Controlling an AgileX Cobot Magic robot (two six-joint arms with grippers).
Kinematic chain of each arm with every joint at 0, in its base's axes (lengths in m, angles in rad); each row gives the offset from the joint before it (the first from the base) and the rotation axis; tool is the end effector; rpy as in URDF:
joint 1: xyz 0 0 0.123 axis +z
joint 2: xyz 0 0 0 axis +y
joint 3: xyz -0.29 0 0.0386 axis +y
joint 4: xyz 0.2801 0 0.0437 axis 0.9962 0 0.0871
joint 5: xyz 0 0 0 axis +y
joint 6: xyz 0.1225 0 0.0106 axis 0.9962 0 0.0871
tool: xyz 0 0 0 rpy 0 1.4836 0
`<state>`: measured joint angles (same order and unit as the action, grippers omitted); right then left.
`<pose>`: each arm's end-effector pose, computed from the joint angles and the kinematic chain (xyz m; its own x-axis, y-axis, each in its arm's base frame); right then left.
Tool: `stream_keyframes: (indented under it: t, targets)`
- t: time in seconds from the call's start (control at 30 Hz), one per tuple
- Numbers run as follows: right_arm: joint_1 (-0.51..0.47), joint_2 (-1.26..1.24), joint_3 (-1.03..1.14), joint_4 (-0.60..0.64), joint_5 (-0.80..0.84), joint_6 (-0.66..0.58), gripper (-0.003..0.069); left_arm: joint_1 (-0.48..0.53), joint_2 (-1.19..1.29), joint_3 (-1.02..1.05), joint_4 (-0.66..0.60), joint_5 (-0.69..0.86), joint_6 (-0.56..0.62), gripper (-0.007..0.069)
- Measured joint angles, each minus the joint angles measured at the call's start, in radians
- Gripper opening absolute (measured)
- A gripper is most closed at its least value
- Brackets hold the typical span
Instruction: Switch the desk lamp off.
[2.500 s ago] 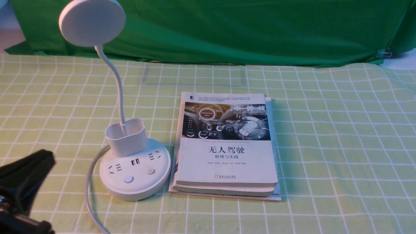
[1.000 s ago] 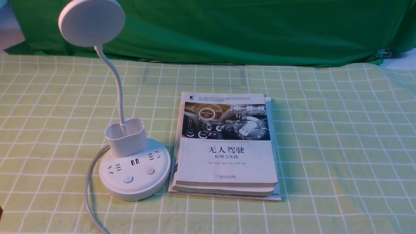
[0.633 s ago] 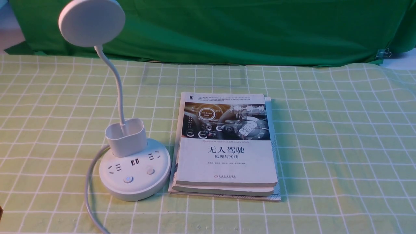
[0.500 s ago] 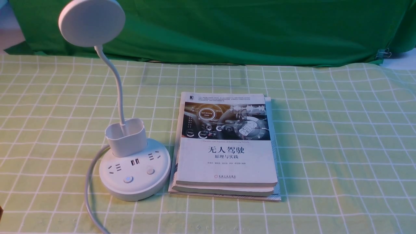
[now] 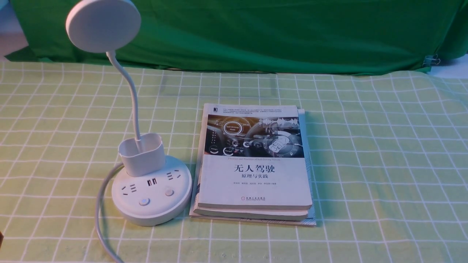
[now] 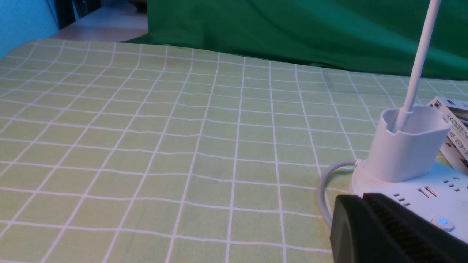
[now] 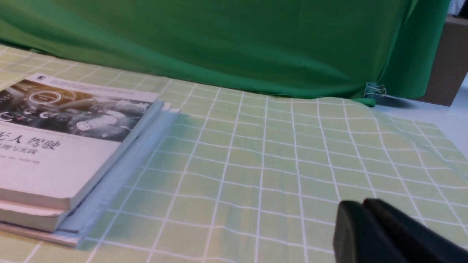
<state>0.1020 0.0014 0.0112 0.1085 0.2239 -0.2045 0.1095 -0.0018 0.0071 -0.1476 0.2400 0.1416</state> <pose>0.1114 0.0144 0.1839 -0.1336 -0.1127 -0.9846 -0.1393 0.9858 -0.0939 0.1114 0.0079 0.1841 -0.1539 -0.0188 -0.9879 -0.0752 0.9971 -0.0072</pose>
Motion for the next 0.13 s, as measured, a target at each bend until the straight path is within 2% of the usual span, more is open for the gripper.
stream_keyframes:
  t: [0.13]
  targets:
    - [0.0,0.0,0.0,0.0,0.0,0.0,0.0029,0.0,0.0,0.0,0.0,0.0,0.0,-0.0001]
